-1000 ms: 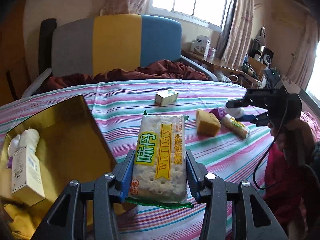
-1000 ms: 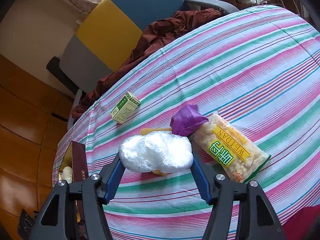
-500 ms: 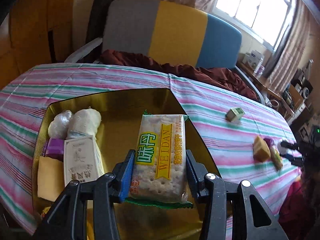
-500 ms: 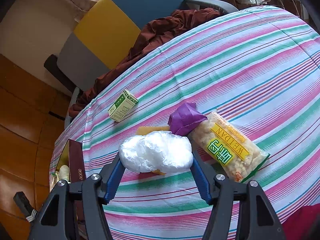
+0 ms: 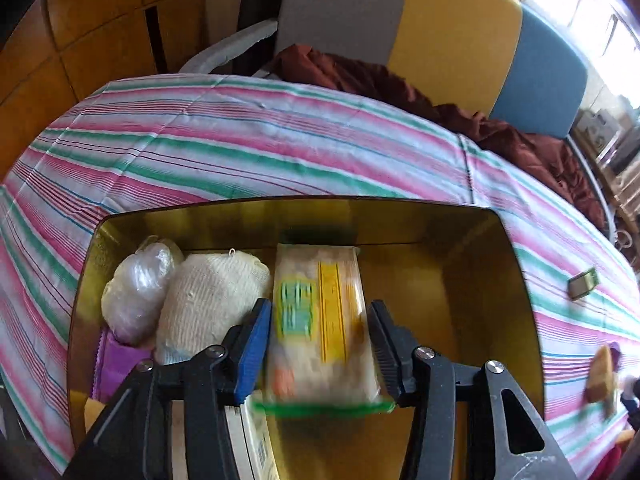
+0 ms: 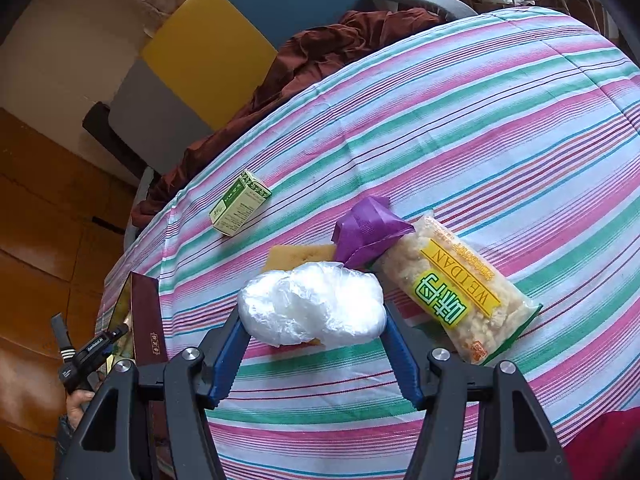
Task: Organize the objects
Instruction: 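Carry the WEIDAN cracker pack into the gold tray and open the left gripper, then carry the plastic bundle into the gold tray and open the right gripper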
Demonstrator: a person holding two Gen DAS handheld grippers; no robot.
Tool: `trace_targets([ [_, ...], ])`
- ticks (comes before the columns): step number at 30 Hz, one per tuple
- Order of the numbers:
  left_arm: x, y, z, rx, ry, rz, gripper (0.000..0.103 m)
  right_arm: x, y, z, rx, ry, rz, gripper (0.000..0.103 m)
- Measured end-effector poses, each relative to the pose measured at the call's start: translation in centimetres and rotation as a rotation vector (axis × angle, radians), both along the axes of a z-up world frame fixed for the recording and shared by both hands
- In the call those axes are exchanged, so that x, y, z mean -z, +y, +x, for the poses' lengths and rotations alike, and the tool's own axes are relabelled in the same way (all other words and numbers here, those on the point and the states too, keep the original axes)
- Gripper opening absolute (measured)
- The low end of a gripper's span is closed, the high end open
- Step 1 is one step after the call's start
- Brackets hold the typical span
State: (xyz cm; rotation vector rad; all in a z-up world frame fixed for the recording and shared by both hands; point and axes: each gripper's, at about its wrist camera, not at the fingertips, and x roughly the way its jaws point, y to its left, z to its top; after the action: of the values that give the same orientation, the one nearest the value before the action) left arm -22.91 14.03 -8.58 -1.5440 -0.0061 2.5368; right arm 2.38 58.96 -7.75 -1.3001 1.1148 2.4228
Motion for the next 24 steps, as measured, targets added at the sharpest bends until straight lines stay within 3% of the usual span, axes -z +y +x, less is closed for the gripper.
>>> trace_targets([
  [5,-0.6,-0.7,1.2,0.002,0.042,0.007,0.053,0.1,-0.1,-0.1,-0.001,-0.008,0.000,0.065],
  [8,-2.4,-1.1,3.5,0.046,0.137,-0.019,0.055,0.1,-0.1,-0.1,0.002,-0.012,0.003,0.065],
  [13,-5.1,-2.7,9.3,0.114,0.286,0.008,0.076,0.1,0.0,0.0,0.019,-0.028,0.021,0.065],
  [15,-5.5,-3.0,11.5,0.139,0.331,-0.001,0.077,0.1,0.0,0.0,0.025,-0.038,0.032,0.065],
  [24,-6.8,-4.5,17.3,0.194,0.421,-0.032,0.081,-1.9,-1.4,0.2,0.023,-0.016,0.167,0.065],
])
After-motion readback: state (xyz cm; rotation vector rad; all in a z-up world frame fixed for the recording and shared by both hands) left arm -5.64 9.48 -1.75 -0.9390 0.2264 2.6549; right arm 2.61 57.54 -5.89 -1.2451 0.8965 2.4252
